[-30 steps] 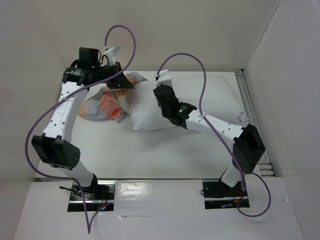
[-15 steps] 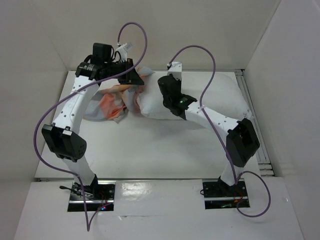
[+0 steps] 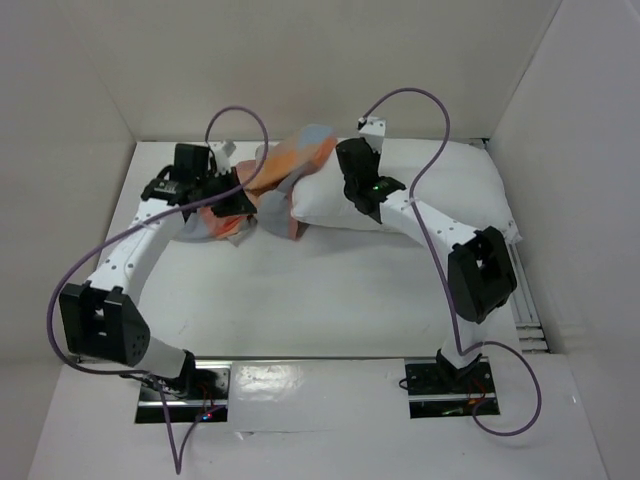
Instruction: Put the pillow into the pillowcase
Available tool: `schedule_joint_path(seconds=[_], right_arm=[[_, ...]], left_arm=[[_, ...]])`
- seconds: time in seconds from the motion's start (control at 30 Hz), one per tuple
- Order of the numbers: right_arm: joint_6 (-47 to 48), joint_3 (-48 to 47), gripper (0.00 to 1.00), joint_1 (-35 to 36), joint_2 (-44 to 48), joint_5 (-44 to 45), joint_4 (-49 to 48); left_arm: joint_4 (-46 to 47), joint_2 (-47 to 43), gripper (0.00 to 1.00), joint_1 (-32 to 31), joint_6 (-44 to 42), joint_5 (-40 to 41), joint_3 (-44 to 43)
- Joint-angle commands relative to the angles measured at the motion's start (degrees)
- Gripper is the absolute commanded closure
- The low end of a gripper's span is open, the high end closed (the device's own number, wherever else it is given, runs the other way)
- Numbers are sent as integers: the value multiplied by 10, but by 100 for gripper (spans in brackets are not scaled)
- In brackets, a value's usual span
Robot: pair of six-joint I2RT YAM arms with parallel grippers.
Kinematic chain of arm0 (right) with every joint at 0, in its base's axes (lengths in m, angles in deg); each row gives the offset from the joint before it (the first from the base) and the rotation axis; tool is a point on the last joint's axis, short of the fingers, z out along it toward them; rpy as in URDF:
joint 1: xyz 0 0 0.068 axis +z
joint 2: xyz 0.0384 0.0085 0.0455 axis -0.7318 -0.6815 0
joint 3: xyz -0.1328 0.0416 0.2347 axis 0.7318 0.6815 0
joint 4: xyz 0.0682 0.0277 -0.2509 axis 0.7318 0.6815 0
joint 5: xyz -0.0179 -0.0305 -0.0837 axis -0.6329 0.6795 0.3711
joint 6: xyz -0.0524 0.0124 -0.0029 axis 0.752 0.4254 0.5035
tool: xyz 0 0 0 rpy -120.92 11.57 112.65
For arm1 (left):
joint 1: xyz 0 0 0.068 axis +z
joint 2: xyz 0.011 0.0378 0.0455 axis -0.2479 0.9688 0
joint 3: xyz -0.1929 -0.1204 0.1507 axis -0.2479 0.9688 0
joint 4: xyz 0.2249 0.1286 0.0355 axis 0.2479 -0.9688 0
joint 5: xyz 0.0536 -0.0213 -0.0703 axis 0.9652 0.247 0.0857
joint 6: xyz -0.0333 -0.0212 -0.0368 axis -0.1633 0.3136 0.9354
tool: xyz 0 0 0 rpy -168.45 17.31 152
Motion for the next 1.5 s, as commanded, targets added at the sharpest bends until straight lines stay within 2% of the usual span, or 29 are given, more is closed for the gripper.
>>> schedule_joint_path(seconds=[0.0, 0.07, 0.1, 0.13, 0.17, 0.23, 0.27, 0.3, 0.4, 0.47, 0.5, 0.57, 0.7, 0.87, 1.03, 1.2, 1.27, 1.4, 1.43, 1.47], right_arm=[[-7, -43, 100, -17, 0, 0, -11], [-7, -48, 100, -23, -5, -24, -11], [-7, -48, 100, -29, -5, -30, -4], [-2, -53, 100, -29, -5, -30, -4], [-1, -53, 100, -29, -5, -37, -4], [-1, -53, 100, -34, -5, -45, -4], [-1, -48, 100, -34, -5, -51, -4], [-1, -48, 100, -39, -5, -51, 1], [-7, -42, 100, -45, -5, -73, 1], [-18, -42, 100, -58, 0, -95, 1], [-18, -42, 100, -58, 0, -108, 1], [-18, -42, 100, -66, 6, -131, 1], [-23, -42, 100, -83, 6, -180, 1], [-18, -54, 100, -101, 11, -206, 7], [-18, -48, 100, -107, 23, -213, 7], [-18, -37, 100, -113, 23, -218, 7], [-18, -37, 100, -118, 23, -223, 7], [-18, -37, 100, -118, 23, -229, 13], [-18, -37, 100, -118, 23, -229, 13], [-18, -37, 100, -118, 23, -229, 13]], left_arm=[[123, -23, 96, -37, 55, 17, 97], [171, -8, 82, -55, 82, 4, 139], [178, 9, 78, -79, 92, 4, 146], [178, 16, 78, -90, 104, 18, 151], [192, 16, 69, -101, 126, 41, 152], [233, 31, 44, -129, 140, 77, 168], [239, 37, 40, -136, 158, 111, 173], [249, 44, 35, -136, 164, 111, 173], [311, 51, 35, -143, 210, 159, 209], [398, 51, 32, -153, 226, 179, 251], [416, 56, 29, -160, 226, 217, 256], [433, 75, 29, -181, 215, 263, 247], [521, 106, 28, -218, 137, 330, 265], [592, 138, 27, -234, 118, 373, 270], [604, 186, 32, -255, 86, 472, 242], [566, 234, 40, -260, 70, 511, 178], [580, 239, 44, -260, 70, 511, 178], [523, 244, 72, -253, 107, 542, 138], [509, 250, 82, -246, 115, 542, 133], [499, 250, 100, -241, 129, 548, 128]])
